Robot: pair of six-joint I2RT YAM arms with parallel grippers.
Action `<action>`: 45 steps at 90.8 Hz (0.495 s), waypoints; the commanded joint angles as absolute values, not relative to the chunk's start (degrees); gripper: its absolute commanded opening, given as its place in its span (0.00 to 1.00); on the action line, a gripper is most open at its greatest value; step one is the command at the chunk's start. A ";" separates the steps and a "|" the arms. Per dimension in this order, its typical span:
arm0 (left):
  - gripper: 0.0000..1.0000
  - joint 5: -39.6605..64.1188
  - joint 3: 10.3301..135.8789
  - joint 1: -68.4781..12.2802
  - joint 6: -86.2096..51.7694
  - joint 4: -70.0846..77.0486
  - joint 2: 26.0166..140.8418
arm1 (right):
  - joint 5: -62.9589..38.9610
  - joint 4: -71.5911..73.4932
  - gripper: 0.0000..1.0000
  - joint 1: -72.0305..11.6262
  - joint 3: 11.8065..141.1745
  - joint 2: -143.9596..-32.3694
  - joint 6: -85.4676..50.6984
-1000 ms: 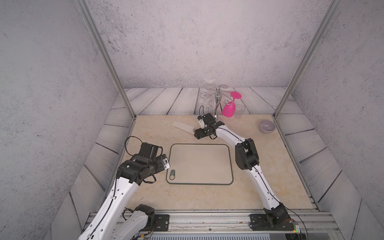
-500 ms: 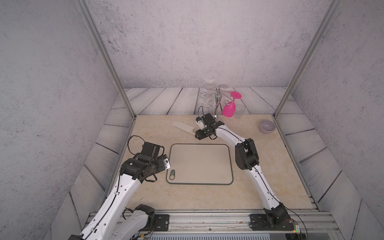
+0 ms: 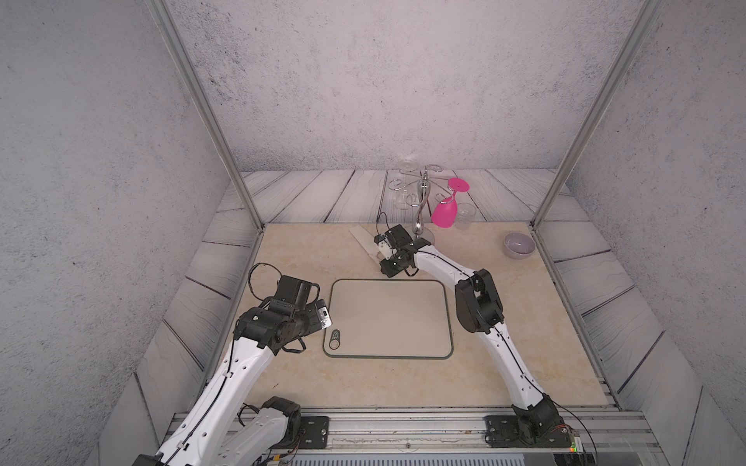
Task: Align the knife with the edge of the cutting board
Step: Pick up the knife at the center of the board.
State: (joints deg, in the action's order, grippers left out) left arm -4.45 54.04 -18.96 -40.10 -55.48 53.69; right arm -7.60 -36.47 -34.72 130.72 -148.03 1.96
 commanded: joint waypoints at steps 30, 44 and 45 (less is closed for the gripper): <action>1.00 -4.83 52.62 -18.44 -39.80 -56.41 51.99 | -9.65 -40.49 0.14 -36.15 125.67 -139.75 4.13; 1.00 -4.59 52.34 -18.43 -39.69 -55.83 51.89 | -8.85 -40.33 0.12 -36.81 120.96 -134.40 3.27; 1.00 -4.58 52.36 -18.45 -39.71 -55.73 51.87 | -8.82 -40.34 0.12 -36.82 120.46 -134.04 3.22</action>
State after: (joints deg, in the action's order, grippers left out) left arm -4.49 53.08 -18.85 -40.10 -55.55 52.56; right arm -8.88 -39.31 -36.10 122.78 -139.94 3.27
